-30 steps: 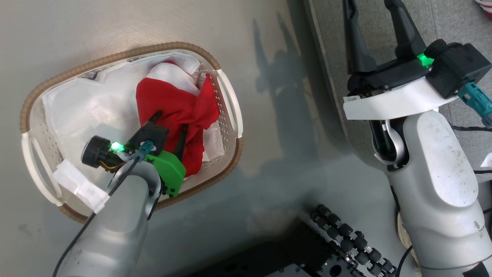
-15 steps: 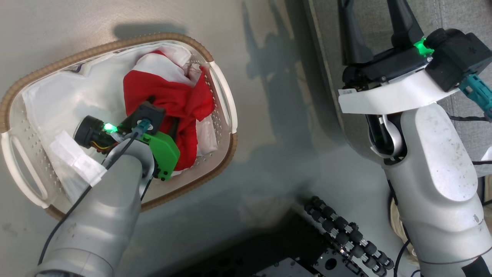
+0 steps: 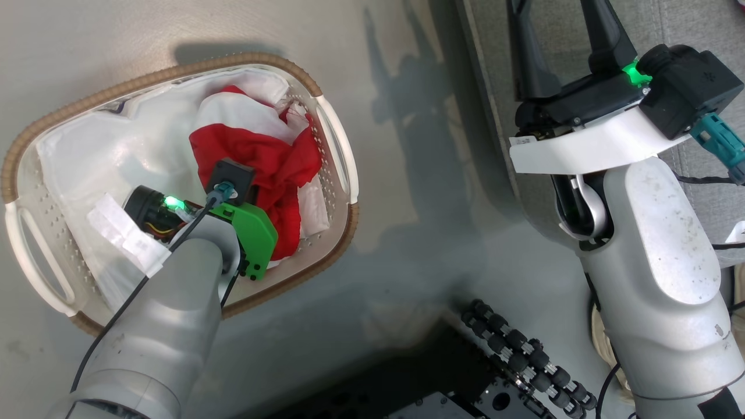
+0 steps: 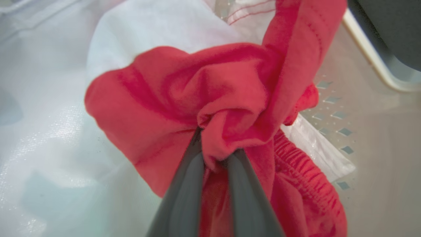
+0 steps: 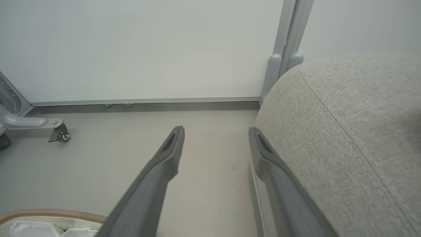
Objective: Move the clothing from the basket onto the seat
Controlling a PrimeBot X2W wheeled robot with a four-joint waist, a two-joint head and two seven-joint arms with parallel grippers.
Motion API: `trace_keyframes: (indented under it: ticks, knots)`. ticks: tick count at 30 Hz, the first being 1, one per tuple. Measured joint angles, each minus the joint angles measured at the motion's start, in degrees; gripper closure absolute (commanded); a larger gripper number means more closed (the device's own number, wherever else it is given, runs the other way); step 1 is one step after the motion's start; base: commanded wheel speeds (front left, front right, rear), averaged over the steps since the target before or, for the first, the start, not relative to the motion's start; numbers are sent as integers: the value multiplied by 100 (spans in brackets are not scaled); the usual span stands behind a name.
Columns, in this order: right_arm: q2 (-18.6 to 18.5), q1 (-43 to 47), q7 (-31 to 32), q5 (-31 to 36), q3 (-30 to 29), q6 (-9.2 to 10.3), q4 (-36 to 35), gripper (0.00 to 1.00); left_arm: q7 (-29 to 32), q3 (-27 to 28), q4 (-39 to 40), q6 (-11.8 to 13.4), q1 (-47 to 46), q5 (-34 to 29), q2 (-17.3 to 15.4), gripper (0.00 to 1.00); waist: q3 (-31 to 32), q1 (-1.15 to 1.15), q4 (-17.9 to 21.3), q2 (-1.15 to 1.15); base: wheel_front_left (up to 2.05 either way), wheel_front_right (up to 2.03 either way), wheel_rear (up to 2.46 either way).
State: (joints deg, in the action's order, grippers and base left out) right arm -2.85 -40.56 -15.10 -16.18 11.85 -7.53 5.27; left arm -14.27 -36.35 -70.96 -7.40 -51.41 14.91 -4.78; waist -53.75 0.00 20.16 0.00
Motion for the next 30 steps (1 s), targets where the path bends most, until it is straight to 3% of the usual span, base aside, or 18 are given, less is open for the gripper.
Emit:
trace_keyframes:
  ticks: [12, 30]
  knots:
    - [1, 213, 0, 78, -19, 0, 247, 0, -68, -212, 259, 0, 219, 494, 2, 100, 537, 0, -94, 0, 0, 0, 0]
    - [3, 1135, 1, 367, -141, 0, 791, 0, -76, 186, 1449, 0, 1504, 691, 19, 100, 1980, 0, -607, 0, 0, 0, 0]
